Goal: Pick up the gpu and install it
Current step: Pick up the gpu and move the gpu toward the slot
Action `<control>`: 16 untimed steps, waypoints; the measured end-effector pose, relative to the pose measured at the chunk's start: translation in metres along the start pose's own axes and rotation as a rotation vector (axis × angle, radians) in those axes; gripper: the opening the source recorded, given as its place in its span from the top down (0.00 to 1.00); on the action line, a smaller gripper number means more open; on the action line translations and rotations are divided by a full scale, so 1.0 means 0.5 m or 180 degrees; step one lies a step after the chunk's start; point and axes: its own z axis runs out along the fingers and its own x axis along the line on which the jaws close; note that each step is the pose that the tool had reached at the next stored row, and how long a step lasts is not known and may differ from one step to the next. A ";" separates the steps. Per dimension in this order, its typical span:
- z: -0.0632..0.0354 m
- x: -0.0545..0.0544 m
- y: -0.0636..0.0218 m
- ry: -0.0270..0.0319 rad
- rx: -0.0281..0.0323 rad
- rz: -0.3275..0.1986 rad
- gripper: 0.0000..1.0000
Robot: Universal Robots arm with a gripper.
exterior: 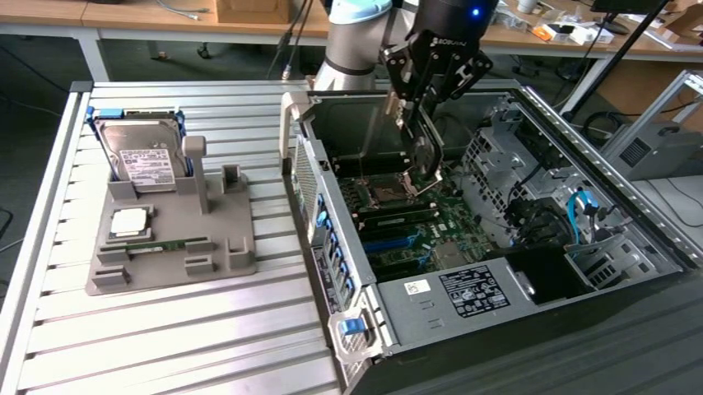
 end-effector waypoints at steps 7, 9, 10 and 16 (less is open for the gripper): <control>0.002 -0.012 0.001 0.0000 0.0000 0.0000 0.73; 0.003 -0.015 0.001 0.0000 0.0000 0.0000 0.73; 0.003 -0.016 0.001 0.0000 0.0000 0.0000 0.73; 0.005 -0.028 0.002 0.0000 0.0000 0.0000 0.73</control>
